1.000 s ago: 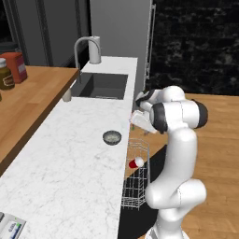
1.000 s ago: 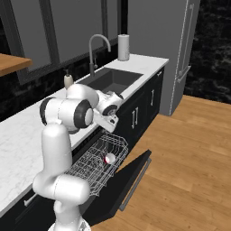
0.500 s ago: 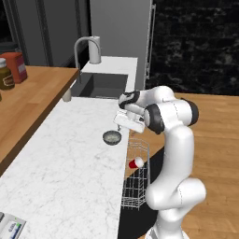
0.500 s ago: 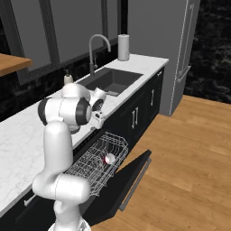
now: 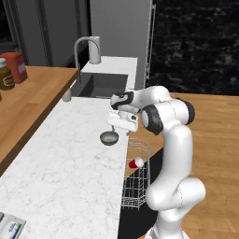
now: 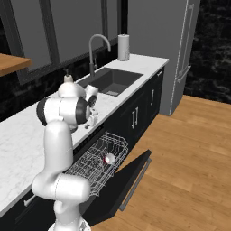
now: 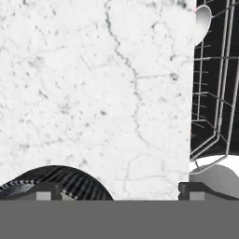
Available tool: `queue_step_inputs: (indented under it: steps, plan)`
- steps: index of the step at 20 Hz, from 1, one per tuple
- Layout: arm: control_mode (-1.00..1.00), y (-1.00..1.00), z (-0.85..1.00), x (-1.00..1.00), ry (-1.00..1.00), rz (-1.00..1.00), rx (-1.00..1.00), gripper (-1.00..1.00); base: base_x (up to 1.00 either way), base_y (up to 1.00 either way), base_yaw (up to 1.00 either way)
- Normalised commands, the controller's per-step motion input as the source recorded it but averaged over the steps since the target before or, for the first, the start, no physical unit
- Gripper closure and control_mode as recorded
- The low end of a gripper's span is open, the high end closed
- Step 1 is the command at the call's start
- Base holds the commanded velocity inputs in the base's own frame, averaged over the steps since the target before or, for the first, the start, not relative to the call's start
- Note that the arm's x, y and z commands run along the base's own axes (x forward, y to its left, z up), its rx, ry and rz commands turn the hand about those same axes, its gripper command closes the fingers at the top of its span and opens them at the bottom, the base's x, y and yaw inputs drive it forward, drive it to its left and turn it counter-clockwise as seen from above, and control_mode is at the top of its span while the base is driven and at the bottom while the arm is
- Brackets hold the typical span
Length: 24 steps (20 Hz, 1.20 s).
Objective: Pick up the cup and bowl from the counter, place them in the dishwasher, and close the dishwasher door.
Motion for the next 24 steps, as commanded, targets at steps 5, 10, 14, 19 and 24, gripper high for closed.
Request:
queue_step_inputs:
  steps: [5,10,14,19,24]
  plan:
    - [-1.0,-0.12,0.37,-0.31,-0.01,-0.01,0.01,-1.0,0.0,0.0,0.0]
    - [-1.0,0.13,0.27,-0.5,-0.03,0.0,0.0,-1.0,0.0,0.0,0.0]
    - [-1.0,0.48,-0.43,-0.16,0.01,0.0,-0.01,-1.0,0.0,0.0,0.0]
    - [-1.0,0.13,-0.25,0.0,-0.02,0.0,-0.02,-1.0,0.0,0.0,0.0]
    - [-1.0,0.0,-0.26,0.0,-0.01,0.0,0.0,-1.0,0.0,0.0,0.0]
